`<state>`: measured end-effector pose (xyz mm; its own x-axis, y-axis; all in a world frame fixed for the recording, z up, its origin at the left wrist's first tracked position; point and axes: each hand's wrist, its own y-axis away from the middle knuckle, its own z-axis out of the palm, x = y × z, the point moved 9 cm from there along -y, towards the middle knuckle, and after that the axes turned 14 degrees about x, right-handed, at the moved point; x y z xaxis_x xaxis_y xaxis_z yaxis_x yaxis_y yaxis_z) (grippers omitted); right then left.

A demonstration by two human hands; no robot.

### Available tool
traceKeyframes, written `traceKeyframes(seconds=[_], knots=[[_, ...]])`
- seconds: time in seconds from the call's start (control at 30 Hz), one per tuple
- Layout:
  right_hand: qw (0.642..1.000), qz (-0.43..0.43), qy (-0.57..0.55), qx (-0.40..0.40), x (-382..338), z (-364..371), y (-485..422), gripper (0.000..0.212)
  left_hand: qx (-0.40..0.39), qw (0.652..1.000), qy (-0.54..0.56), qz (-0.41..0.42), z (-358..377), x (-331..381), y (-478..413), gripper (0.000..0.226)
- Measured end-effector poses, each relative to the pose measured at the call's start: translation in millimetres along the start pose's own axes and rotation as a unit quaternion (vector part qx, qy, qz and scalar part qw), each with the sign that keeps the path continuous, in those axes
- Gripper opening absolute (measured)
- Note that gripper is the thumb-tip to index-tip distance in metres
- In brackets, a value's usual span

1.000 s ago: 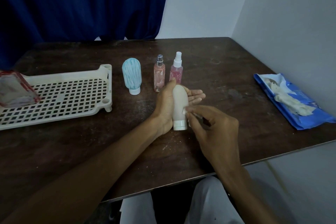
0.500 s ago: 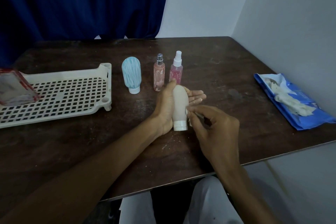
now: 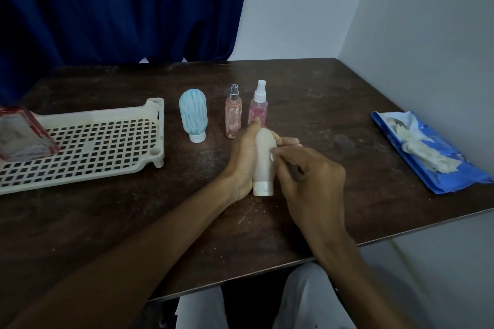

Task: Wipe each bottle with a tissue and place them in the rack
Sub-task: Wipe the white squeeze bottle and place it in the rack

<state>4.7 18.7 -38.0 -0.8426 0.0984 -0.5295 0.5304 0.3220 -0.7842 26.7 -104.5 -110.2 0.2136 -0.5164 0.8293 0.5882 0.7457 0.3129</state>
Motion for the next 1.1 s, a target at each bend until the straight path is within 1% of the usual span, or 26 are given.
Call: traceKeyframes(seconds=[0.07,0.13,0.2,0.3,0.4,0.5,0.57,0.6,0.67,0.73,0.8,0.87,0.93,1.0,1.1], knots=[[1.000,-0.007,0.007,0.011,-1,4,-8,0.014,0.045,0.997,-0.055,0.042,-9,3,-3,0.048],[1.000,-0.014,0.013,0.016,-3,8,-15,0.012,0.075,0.994,-0.067,0.051,-15,3,-5,0.040],[0.999,-0.017,0.020,0.018,-4,14,-20,0.011,0.083,0.994,-0.052,0.045,-15,3,-5,0.036],[0.999,-0.026,0.033,0.008,-7,22,-23,0.010,0.088,0.994,-0.042,0.040,-15,5,-6,0.037],[0.997,-0.053,0.064,0.004,-15,23,-22,0.011,0.089,0.995,-0.043,0.033,-16,6,-8,0.035],[0.995,-0.080,0.064,0.003,-25,23,-17,0.014,0.092,0.994,-0.055,0.035,-17,8,-8,0.034],[0.994,-0.096,0.045,-0.012,-32,26,-9,0.016,0.076,0.995,-0.051,0.034,-17,9,-8,0.040],[0.994,-0.103,0.034,-0.017,-34,26,-6,0.018,0.051,0.997,-0.042,0.029,-13,8,-7,0.045],[0.992,-0.122,0.033,-0.015,-35,22,4,0.019,-0.002,1.000,-0.003,0.006,-4,6,-4,0.053],[0.991,-0.125,0.028,-0.021,-31,15,14,0.017,-0.021,0.999,0.036,-0.018,2,5,-1,0.055],[0.994,-0.105,0.003,-0.028,-23,7,20,0.015,-0.032,0.998,0.048,-0.025,6,5,-1,0.054],[0.999,-0.027,-0.035,-0.022,-10,-2,19,0.018,-0.039,0.998,0.050,-0.022,8,7,-1,0.054],[0.996,0.048,-0.074,0.006,1,-10,17,0.017,-0.039,0.998,0.044,-0.011,6,9,-2,0.056],[0.994,0.067,-0.077,0.029,3,-14,19,0.017,-0.034,0.999,0.035,0.005,5,11,-2,0.057],[0.995,0.063,-0.073,0.018,2,-10,25,0.022,-0.031,0.999,0.003,0.043,3,13,-4,0.058]])
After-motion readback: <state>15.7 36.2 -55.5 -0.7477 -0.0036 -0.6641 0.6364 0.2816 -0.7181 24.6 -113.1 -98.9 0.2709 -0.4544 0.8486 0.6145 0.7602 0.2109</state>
